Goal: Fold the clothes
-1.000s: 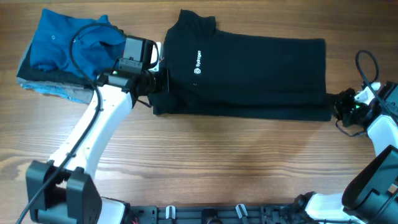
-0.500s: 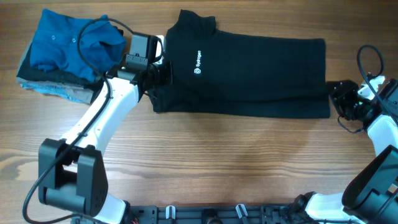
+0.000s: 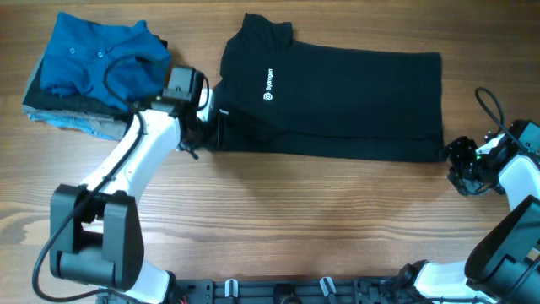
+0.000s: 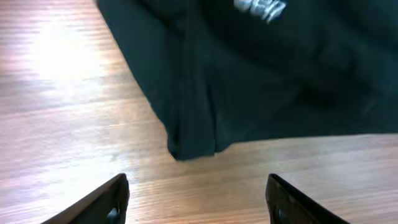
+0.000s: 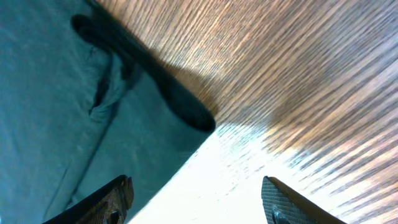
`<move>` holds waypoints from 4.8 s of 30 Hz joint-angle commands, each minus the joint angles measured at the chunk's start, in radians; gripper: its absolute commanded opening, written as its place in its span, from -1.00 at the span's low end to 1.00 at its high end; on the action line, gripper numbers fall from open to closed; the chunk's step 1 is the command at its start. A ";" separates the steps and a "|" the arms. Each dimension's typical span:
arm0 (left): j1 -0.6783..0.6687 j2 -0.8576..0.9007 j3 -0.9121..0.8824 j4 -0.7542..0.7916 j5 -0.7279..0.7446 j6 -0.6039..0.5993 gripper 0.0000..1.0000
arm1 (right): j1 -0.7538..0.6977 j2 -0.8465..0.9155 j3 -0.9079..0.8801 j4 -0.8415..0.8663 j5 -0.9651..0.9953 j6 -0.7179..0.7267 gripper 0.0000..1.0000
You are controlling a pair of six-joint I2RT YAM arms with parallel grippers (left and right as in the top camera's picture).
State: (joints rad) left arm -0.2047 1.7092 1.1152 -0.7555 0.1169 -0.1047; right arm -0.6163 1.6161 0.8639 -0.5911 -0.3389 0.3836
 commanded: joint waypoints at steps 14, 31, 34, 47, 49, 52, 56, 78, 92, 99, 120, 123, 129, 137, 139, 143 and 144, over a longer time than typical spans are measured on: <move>0.000 0.071 -0.135 0.222 -0.156 0.046 -0.92 | 0.027 0.015 0.003 0.018 -0.056 -0.097 0.38; 0.000 0.071 -0.092 0.209 -0.155 0.045 -0.92 | 0.135 0.015 -0.167 0.272 0.028 -0.040 -0.07; 0.000 0.071 -0.092 0.207 -0.156 0.045 -0.92 | 0.134 0.015 -0.182 0.306 0.036 -0.040 -0.74; 0.000 0.050 0.002 0.107 -0.384 0.046 0.18 | 0.060 0.001 -0.071 0.150 0.107 0.009 -0.91; 0.000 0.050 0.025 0.087 -0.384 0.047 0.38 | 0.060 0.001 -0.071 0.150 0.108 0.008 -0.90; 0.001 0.050 0.026 0.060 -0.312 0.048 0.41 | 0.060 0.001 -0.071 0.150 0.107 0.009 -0.91; 0.001 0.053 0.019 -0.012 0.070 0.057 0.47 | 0.060 0.001 -0.071 0.150 0.107 0.009 -0.91; 0.001 0.133 -0.150 0.169 -0.058 0.045 -0.71 | 0.060 0.001 -0.071 0.145 0.103 0.010 -0.91; 0.039 0.121 -0.008 0.051 -0.448 -0.020 -0.92 | 0.060 0.000 -0.071 0.114 0.137 0.013 -0.91; 0.048 0.116 0.067 -0.070 -0.075 0.029 -0.56 | 0.060 0.000 -0.071 0.111 0.137 0.012 -0.92; 0.087 0.119 -0.105 -0.013 -0.100 0.017 -0.92 | 0.060 -0.075 -0.030 -0.136 0.223 0.059 -0.92; 0.094 0.115 -0.092 -0.037 -0.100 0.015 -0.63 | 0.060 -0.089 -0.015 -0.163 0.211 0.056 -0.33; 0.093 0.089 0.096 -0.201 -0.074 0.015 0.30 | 0.060 -0.091 -0.008 -0.158 0.128 0.010 -0.01; 0.078 0.047 0.239 -0.275 0.160 0.023 0.02 | 0.053 -0.098 0.009 -0.154 0.121 0.043 -0.02; 0.058 0.047 0.220 -0.270 0.160 0.023 -0.36 | 0.048 -0.098 0.009 -0.156 0.120 0.046 -0.10; -0.009 0.047 0.166 -0.236 0.160 0.057 -0.92 | 0.045 -0.098 0.009 -0.167 0.122 0.064 -0.83; -0.025 0.047 0.164 -0.224 0.161 0.057 -0.92 | 0.045 -0.098 0.009 -0.168 0.121 0.070 -0.67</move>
State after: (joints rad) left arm -0.1844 1.7653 1.3067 -1.0019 0.2432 -0.0750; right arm -0.5671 1.5433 0.8482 -0.7555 -0.2024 0.4267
